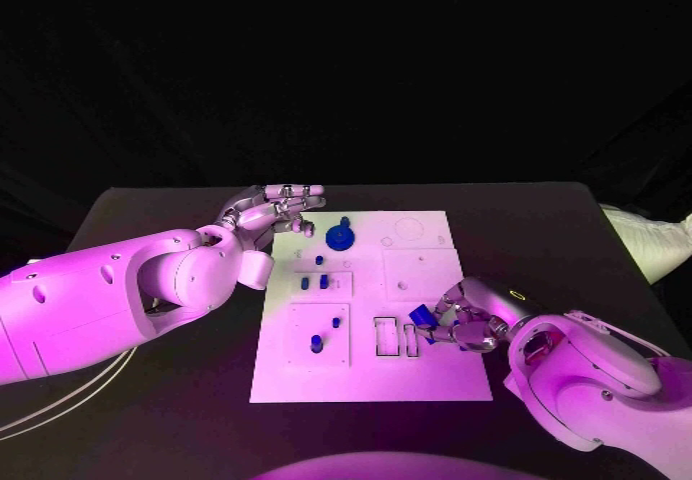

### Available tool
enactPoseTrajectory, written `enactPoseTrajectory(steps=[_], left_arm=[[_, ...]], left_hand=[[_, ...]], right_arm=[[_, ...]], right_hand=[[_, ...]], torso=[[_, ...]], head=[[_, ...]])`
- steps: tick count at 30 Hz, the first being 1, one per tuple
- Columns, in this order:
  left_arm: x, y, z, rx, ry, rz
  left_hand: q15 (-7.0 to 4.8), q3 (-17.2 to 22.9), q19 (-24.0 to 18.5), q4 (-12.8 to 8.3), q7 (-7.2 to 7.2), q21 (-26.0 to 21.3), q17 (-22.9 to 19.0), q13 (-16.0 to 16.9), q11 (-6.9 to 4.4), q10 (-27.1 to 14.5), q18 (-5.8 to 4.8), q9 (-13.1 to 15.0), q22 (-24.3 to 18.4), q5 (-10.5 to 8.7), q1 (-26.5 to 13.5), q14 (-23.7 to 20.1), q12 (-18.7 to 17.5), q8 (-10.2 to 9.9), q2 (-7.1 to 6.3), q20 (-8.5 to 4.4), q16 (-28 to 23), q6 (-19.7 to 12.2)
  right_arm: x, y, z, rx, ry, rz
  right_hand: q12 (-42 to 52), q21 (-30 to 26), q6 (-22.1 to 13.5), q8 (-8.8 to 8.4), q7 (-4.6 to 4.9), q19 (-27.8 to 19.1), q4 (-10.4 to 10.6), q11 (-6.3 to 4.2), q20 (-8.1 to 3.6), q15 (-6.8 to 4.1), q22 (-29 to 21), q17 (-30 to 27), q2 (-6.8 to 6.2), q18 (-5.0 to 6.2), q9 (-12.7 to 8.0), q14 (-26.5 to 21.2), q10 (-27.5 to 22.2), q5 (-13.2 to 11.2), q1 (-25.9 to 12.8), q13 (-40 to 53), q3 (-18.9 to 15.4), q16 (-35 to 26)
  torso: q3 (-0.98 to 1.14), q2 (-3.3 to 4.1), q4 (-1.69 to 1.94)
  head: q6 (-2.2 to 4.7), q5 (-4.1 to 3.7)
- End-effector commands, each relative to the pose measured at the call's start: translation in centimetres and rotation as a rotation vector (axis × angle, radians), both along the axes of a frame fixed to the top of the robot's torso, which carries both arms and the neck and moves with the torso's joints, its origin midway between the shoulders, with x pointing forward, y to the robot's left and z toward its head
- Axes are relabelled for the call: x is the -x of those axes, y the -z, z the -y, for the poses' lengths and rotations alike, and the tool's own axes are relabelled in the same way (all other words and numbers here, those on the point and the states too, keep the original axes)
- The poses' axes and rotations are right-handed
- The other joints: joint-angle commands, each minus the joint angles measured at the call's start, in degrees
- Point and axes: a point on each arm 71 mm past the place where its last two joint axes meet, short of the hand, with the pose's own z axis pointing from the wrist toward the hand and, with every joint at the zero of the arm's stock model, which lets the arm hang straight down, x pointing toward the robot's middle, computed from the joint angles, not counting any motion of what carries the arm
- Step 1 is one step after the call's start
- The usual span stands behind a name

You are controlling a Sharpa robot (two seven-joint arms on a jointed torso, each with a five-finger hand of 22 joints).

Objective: Assemble the parts on the task board

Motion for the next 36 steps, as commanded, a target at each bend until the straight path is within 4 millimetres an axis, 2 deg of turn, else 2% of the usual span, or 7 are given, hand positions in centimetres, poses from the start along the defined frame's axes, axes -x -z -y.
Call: enactPoseTrajectory(steps=[1,7,12,20,31,34,36], left_arm=[[0.1,-0.1,0.3,0.011,0.022,0.007],[0.1,-0.1,0.3,0.011,0.022,0.006],[0.1,-0.1,0.4,0.012,0.025,0.006],[0.1,-0.1,0.4,0.013,0.026,0.006],[0.1,-0.1,0.4,0.012,0.025,0.005],[0.1,-0.1,0.4,0.012,0.025,0.005],[0.1,-0.1,0.4,0.012,0.025,0.005]], left_hand=[[0.07,-0.1,-0.2,-0.4,-0.04,-0.3,-0.1,-0.1,0.07,-0.3,1.09,0.0,-0.1,-0.07,-0.1,-0.3,0.5,-0.1,0.65,0.03,0.4,-0.3],[0.07,-0.1,-0.2,-0.4,-0.04,-0.3,-0.1,-0.1,0.07,-0.4,1.09,0.0,-0.1,-0.07,-0.1,-0.3,0.5,-0.1,0.67,0.03,0.4,-0.3],[0.07,-0.1,-0.2,-0.4,-0.04,-0.3,-0.1,-0.1,0.07,-0.4,1.09,0.0,-0.1,-0.07,-0.1,-0.3,0.5,-0.1,0.67,0.03,0.4,-0.3],[0.07,-0.1,-0.2,-0.4,-0.04,-0.3,-0.1,-0.1,0.07,-0.4,1.09,0.0,-0.1,-0.07,-0.1,-0.3,0.5,-0.1,0.67,0.03,0.4,-0.3],[0.07,-0.1,-0.2,-0.4,-0.04,-0.3,-0.1,-0.1,0.07,-0.4,1.09,0.0,-0.1,-0.07,-0.1,-0.3,0.5,-0.1,0.67,0.03,0.4,-0.3],[0.07,-0.1,-0.2,-0.4,-0.04,-0.3,-0.1,-0.1,0.07,-0.4,1.09,0.0,-0.1,-0.07,-0.1,-0.3,0.5,-0.1,0.67,0.03,0.4,-0.3],[0.07,-0.1,-0.2,-0.4,-0.04,-0.3,-0.1,-0.1,0.07,-0.4,1.09,0.0,-0.1,-0.07,-0.1,-0.3,0.5,-0.1,0.67,0.03,0.4,-0.3]], right_arm=[[0.0,-0.2,0.0,-0.034,0.028,-0.002],[0.0,0.0,-0.9,-0.04,0.007,-0.036],[0.1,0.3,-1.9,-0.042,-0.019,-0.076],[-0.1,1.1,-3.3,-0.025,-0.049,-0.133],[-0.1,1.5,-3.9,-0.015,-0.062,-0.149],[-0.1,1.5,-3.9,-0.014,-0.062,-0.148],[-0.2,1.5,-3.9,-0.011,-0.062,-0.146]], right_hand=[[0.3,0.4,0.2,0.32,-0.03,0.5,0.0,-0.81,0.06,-0.51,0.1,8.0,-0.18,-1.02,0.1,4.8,1.3,0.3,-0.8,0.1,-0.5,0.3],[0.3,0.5,0.3,0.42,-0.09,0.6,0.1,-0.86,0.04,-0.55,0.3,8.2,0.1,-1.05,0.3,4.9,1.4,0.4,-1.1,0.2,-0.6,0.4],[0.3,0.5,0.3,0.5,-0.12,0.6,0.1,-0.88,0.0,-0.58,0.3,8.2,0.37,-1.05,0.5,4.9,1.4,0.3,-1.7,0.3,-1.0,0.4],[0.0,0.4,0.3,0.66,-0.2,0.5,0.1,-0.93,-0.03,-0.61,0.2,8.3,0.61,-1.03,0.9,4.9,1.4,-0.2,-2.5,0.2,-1.5,0.4],[-0.3,0.4,0.3,0.77,-0.25,0.5,0.1,-0.97,-0.05,-0.64,0.1,8.1,0.84,-1.01,1.2,4.8,1.3,-0.5,-2.9,0.0,-1.8,0.4],[-0.5,0.3,0.3,0.9,-0.31,0.4,0.1,-1.01,-0.07,-0.67,0.1,8.1,1.07,-1.0,1.4,4.8,1.3,-1.0,-3.4,0.0,-2.2,0.4],[-0.6,0.3,0.3,1.01,-0.36,0.4,0.0,-1.05,-0.1,-0.7,0.1,8.1,1.19,-0.99,1.7,4.8,1.3,-2.4,-4.1,0.1,-2.8,0.3]], torso=[[-0.02,0.08,0.08],[-0.05,0.0,-0.03],[-0.04,0.07,0.1],[-0.05,0.08,0.07],[-0.02,0.04,-0.03],[-0.01,0.05,-0.02],[-0.02,0.03,-0.01]], head=[[-0.01,0.14],[-0.12,0.41],[-0.15,0.42],[-0.36,0.66],[-0.52,0.94],[-0.42,0.94],[-0.44,0.98]])
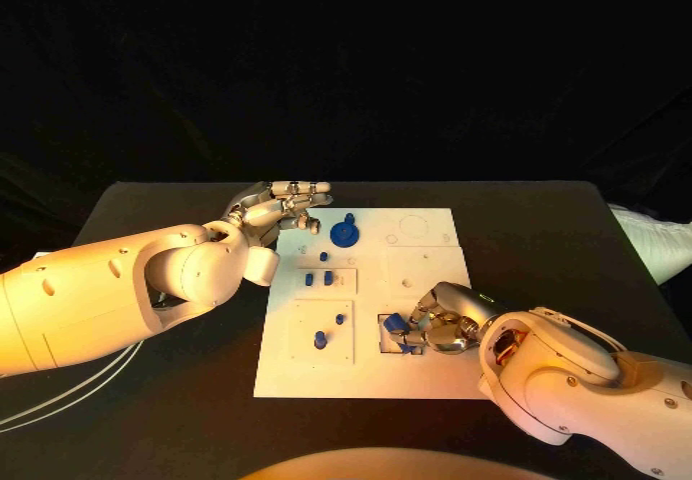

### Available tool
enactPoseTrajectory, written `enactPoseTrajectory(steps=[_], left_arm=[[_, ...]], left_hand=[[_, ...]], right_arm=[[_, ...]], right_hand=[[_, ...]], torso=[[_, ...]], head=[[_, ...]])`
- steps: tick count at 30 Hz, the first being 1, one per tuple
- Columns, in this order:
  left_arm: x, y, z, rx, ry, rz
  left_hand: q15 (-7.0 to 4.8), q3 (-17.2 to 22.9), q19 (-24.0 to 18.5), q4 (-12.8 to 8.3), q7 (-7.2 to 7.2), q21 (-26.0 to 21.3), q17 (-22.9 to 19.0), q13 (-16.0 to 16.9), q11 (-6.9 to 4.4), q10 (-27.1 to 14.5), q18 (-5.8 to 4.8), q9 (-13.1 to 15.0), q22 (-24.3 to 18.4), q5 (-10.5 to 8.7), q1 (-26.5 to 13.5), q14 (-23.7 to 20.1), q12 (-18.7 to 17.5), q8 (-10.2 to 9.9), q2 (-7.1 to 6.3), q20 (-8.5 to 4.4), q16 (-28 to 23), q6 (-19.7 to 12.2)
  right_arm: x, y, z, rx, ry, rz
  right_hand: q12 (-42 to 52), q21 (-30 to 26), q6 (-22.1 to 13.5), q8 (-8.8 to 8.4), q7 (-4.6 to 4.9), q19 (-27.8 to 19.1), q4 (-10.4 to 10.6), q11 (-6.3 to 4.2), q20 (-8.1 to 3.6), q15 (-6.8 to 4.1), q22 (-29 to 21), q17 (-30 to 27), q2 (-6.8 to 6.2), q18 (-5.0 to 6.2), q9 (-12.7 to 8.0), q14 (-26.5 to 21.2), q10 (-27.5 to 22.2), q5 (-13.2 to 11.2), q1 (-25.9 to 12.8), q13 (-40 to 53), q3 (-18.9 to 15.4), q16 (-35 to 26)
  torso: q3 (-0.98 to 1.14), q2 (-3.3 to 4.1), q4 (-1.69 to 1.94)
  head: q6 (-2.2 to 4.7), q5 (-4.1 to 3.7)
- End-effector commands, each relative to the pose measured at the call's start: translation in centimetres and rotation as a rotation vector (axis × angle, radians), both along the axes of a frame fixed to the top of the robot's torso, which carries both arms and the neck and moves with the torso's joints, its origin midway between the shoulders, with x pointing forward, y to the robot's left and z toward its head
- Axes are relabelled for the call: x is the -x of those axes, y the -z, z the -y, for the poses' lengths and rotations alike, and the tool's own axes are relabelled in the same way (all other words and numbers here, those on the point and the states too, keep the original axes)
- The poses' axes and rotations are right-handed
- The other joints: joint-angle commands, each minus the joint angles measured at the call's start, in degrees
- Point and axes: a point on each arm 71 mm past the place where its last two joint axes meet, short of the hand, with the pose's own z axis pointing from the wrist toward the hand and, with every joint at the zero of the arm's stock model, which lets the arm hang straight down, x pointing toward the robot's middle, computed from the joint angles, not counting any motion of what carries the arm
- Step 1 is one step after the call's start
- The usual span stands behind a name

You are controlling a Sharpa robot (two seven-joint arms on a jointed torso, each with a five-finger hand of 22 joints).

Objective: Assemble the parts on the task board

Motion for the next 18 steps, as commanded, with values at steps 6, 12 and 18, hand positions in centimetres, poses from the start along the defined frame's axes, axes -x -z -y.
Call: enactPoseTrajectory(steps=[6,12,18], left_arm=[[0.08,-0.1,0.26,0.01,0.02,0.007],[0.09,-0.1,0.23,0.01,0.019,0.006],[0.1,-0.11,0.16,0.009,0.017,0.006]], left_hand=[[0.0,0.1,-0.2,-0.3,-0.04,-0.3,-0.1,-0.1,0.07,-0.4,1.09,0.0,-0.1,-0.07,-0.1,-0.3,0.1,-0.1,0.67,0.04,0.4,-0.3],[0.0,0.1,-0.2,-0.3,-0.04,-0.3,-0.1,-0.1,0.07,-0.4,1.09,0.0,-0.1,-0.07,-0.1,-0.3,0.1,-0.1,0.67,0.04,0.4,-0.3],[-0.01,0.0,-0.2,-0.4,-0.03,-0.3,-0.1,-0.1,0.08,-0.5,1.1,0.0,-0.1,-0.07,-0.1,-0.3,0.3,-0.1,0.67,0.04,0.4,-0.3]], right_arm=[[0.0,0.19,-0.02,0.029,-0.006,0.0],[-0.14,0.03,0.09,0.035,0.002,0.033],[-0.11,-0.07,0.06,0.038,-0.008,0.046]], right_hand=[[-1.3,-0.3,-0.3,0.45,-0.14,-0.3,0.0,-0.08,-0.15,-0.31,-0.4,7.7,-0.54,-0.91,1.4,4.7,0.1,-14.4,-5.0,-0.4,-3.5,0.0],[-3.5,-0.9,-1.0,0.61,-0.03,-0.7,0.2,0.09,-0.03,-0.2,-1.1,7.2,-4.21,-0.75,2.6,4.6,-0.6,-21.0,-9.2,-1.6,-2.5,-0.3],[-4.0,-1.0,-1.2,0.66,0.0,-0.8,0.1,0.1,-0.01,-0.17,-1.2,7.1,-4.82,-0.71,2.9,4.6,-0.7,-20.9,-9.6,-1.8,-1.4,-0.4]], torso=[[0.02,0.01,-0.02],[0.01,0.01,-0.03],[0.03,0.01,-0.02]], head=[[-0.04,0.32],[-0.01,0.33],[-0.04,0.28]])
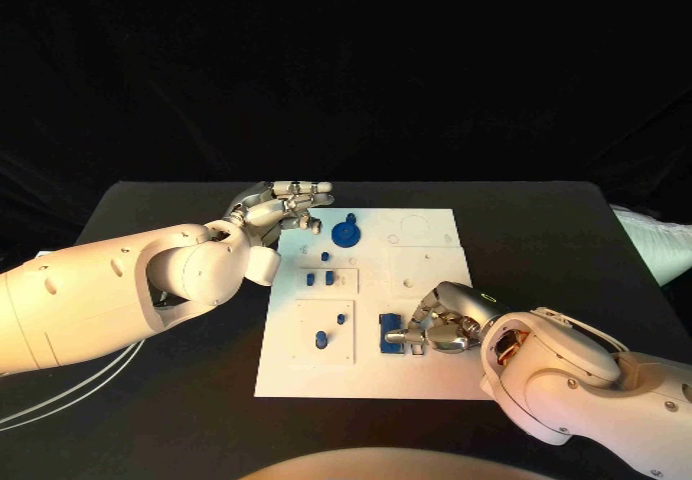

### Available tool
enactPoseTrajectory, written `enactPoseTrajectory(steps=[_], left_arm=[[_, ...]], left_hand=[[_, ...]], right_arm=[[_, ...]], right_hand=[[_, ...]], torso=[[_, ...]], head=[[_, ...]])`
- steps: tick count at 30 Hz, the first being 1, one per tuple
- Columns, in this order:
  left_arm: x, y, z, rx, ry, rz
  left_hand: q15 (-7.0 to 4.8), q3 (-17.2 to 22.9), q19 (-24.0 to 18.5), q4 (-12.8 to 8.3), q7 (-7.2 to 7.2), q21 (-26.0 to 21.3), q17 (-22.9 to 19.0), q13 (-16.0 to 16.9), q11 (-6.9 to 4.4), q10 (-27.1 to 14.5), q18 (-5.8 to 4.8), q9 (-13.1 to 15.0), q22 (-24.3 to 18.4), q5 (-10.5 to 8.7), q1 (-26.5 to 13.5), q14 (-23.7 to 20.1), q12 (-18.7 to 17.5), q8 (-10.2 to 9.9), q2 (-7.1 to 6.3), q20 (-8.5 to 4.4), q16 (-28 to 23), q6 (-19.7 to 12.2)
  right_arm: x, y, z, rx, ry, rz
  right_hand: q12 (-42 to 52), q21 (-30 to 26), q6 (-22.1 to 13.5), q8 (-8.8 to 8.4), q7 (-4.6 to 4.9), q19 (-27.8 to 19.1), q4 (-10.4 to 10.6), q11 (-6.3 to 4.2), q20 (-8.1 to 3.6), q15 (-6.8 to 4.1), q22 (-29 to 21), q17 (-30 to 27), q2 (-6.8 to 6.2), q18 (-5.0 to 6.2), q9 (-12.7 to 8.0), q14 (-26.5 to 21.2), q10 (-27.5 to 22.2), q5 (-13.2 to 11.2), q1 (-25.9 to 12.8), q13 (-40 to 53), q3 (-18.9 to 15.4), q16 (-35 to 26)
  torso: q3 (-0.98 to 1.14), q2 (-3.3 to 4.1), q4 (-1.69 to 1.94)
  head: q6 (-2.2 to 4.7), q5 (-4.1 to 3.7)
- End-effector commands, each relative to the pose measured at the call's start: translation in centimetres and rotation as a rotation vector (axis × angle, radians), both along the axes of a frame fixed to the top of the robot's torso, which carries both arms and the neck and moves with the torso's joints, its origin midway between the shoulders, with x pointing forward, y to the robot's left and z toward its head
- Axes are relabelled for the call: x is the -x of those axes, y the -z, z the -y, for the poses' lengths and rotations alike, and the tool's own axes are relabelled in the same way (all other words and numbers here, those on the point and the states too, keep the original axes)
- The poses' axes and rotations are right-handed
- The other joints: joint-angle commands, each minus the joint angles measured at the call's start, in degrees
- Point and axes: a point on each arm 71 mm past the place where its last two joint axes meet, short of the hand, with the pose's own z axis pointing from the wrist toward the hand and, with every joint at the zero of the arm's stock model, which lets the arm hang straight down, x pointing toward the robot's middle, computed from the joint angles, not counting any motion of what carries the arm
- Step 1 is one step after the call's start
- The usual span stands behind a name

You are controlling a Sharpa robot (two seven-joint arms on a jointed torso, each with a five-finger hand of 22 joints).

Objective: Assemble the parts on the task board

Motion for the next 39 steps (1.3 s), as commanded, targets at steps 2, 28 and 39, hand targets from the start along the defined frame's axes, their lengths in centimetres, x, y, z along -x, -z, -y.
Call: enactPoseTrajectory(steps=[2,28,39], left_arm=[[0.1,-0.1,0.2,0.009,0.017,0.007],[0.1,-0.1,0.1,0.008,0.015,0.007],[0.1,-0.1,-0.1,0.007,0.013,0.007]], left_hand=[[-0.01,0.0,-0.2,-0.4,-0.04,-0.3,-0.1,-0.1,0.07,-0.5,1.1,0.0,-0.1,-0.07,-0.1,-0.3,0.3,-0.1,0.67,0.04,0.4,-0.3],[-0.01,0.0,-0.2,-0.4,-0.04,-0.3,-0.1,-0.1,0.07,-0.5,1.1,0.0,-0.1,-0.07,-0.1,-0.3,0.3,-0.1,0.67,0.04,0.4,-0.3],[-0.01,0.0,-0.2,-0.4,-0.04,-0.3,-0.1,-0.1,0.07,-0.5,1.1,0.0,-0.1,-0.07,-0.1,-0.3,0.3,-0.1,0.67,0.04,0.4,-0.3]], right_arm=[[0.1,-0.1,-0.2,0.018,-0.019,0.026],[-0.2,0.1,-0.6,0.064,-0.048,0.062],[0.5,-1.4,2.1,-0.023,0.018,0.126]], right_hand=[[-0.3,-0.4,-0.5,0.3,-0.11,-0.4,-0.2,0.05,0.0,-0.18,0.0,7.1,0.65,-0.71,0.4,4.6,-0.2,0.3,1.4,0.1,1.7,-0.1],[0.0,0.1,1.7,2.71,-1.34,0.2,-6.0,-1.07,-0.72,-1.08,0.9,8.5,4.21,-0.89,3.4,4.9,0.7,3.9,16.6,1.2,4.7,0.5],[-1.3,-0.1,-1.0,1.38,-0.37,0.1,-4.1,-0.32,-0.48,-0.57,0.7,8.6,4.64,-0.89,3.5,4.9,0.2,7.5,14.8,0.7,3.7,0.5]], torso=[[0.03,0.01,-0.02],[0.04,-0.01,-0.09],[0.04,-0.08,-0.17]], head=[[-0.03,0.0],[-0.36,0.04],[-0.21,-0.34]])
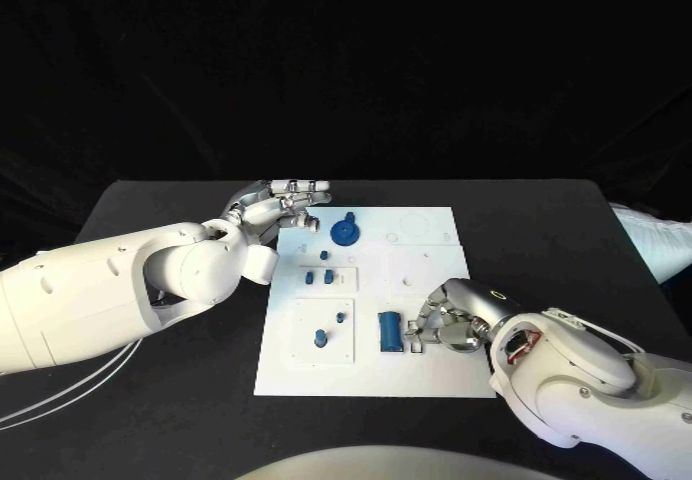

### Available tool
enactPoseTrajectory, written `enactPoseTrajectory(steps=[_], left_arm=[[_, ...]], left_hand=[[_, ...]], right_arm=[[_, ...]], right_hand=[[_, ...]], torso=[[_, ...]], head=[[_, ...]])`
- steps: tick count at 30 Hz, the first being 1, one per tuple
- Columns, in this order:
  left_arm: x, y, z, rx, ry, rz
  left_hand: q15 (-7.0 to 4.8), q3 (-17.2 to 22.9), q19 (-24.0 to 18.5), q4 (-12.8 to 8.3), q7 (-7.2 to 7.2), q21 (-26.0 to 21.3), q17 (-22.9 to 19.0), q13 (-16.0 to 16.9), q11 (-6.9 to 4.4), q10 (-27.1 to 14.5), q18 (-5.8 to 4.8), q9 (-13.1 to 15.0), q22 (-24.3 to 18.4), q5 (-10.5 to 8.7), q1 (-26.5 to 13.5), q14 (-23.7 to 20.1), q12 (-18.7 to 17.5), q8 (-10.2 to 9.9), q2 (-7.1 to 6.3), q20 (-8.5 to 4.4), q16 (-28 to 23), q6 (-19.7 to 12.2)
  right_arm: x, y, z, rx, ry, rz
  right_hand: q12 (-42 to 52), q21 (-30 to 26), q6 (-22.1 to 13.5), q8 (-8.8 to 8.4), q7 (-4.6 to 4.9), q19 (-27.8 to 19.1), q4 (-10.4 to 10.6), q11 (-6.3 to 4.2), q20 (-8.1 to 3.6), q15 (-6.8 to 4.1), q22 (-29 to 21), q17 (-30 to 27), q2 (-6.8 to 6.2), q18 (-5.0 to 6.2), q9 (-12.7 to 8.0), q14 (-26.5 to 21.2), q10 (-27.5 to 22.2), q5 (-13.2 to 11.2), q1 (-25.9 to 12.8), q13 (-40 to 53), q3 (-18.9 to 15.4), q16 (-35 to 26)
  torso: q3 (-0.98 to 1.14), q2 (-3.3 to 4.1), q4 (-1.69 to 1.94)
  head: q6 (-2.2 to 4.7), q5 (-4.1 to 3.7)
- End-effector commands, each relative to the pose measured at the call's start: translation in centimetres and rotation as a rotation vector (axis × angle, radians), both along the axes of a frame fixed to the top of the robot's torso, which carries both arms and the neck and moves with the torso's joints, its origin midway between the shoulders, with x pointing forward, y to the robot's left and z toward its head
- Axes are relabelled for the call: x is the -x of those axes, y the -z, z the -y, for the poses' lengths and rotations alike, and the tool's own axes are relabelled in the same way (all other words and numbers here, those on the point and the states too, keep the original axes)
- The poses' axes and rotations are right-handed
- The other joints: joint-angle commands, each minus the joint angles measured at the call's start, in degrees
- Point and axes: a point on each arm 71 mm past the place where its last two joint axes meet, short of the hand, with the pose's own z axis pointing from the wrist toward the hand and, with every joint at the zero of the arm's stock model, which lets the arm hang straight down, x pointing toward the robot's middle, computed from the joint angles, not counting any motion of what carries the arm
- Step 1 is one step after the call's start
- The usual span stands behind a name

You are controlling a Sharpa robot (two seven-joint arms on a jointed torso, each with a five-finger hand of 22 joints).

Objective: Assemble the parts on the task board

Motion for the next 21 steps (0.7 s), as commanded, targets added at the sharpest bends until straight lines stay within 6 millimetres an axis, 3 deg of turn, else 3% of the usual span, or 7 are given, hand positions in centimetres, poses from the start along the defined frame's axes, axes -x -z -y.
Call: enactPoseTrajectory(steps=[1,7,11,21], left_arm=[[0.1,-0.1,0.2,0.009,0.017,0.008],[0.1,-0.1,0.2,0.01,0.019,0.008],[0.1,-0.1,0.2,0.01,0.019,0.008],[0.1,-0.1,0.3,0.012,0.023,0.008]], left_hand=[[-0.02,0.0,-0.2,-0.4,-0.03,-0.3,-0.1,-0.1,0.07,-0.5,1.11,0.0,-0.1,-0.07,-0.1,-0.3,0.3,-0.1,0.67,0.04,0.2,-0.3],[-0.02,0.0,-0.2,-0.4,-0.03,-0.3,-0.1,-0.1,0.07,-0.5,1.11,0.0,-0.1,-0.07,-0.1,-0.3,0.3,-0.1,0.67,0.04,0.2,-0.3],[-0.02,0.0,-0.2,-0.4,-0.03,-0.3,-0.1,-0.1,0.07,-0.5,1.11,0.0,-0.1,-0.07,-0.1,-0.3,0.3,-0.1,0.67,0.04,0.2,-0.3],[-0.02,0.0,-0.2,-0.4,-0.03,-0.3,-0.1,-0.1,0.07,-0.5,1.11,0.0,-0.1,-0.07,-0.1,-0.3,0.3,-0.1,0.67,0.04,0.2,-0.3]], right_arm=[[0.0,-0.9,1.2,-0.049,0.027,0.043],[-0.2,-1.6,4.8,0.014,0.076,0.046],[-0.2,-1.7,6.3,0.07,0.092,0.062],[-0.4,-1.1,7.7,0.18,0.104,0.062]], right_hand=[[-0.8,-0.1,-1.0,-0.62,0.17,0.1,0.6,-0.09,0.01,0.25,-0.1,8.7,0.49,-0.89,-0.1,4.8,0.0,1.2,-0.1,-8.4,0.1,0.3],[-1.8,-0.1,-2.9,-3.06,1.16,0.1,1.2,0.71,0.6,0.93,0.0,8.9,1.54,-0.9,-1.2,4.8,-0.4,3.8,0.8,-8.9,0.4,0.4],[-2.0,0.0,-2.9,-3.55,1.29,0.1,1.4,0.83,0.73,1.05,0.1,9.0,1.69,-0.93,-1.6,4.8,-0.4,4.2,1.0,-8.9,0.5,0.5],[-2.0,0.1,-1.0,-3.82,0.99,0.2,2.7,0.66,0.87,1.02,0.3,9.0,1.81,-0.93,-2.1,4.8,-0.2,4.6,0.3,-8.8,0.0,0.5]], torso=[[-0.03,-0.06,-0.1],[-0.03,-0.01,-0.13],[0.06,0.0,-0.18],[-0.01,0.03,0.17]], head=[[0.09,-0.3],[0.38,-1.04],[0.48,-1.5],[0.76,-2.35]])
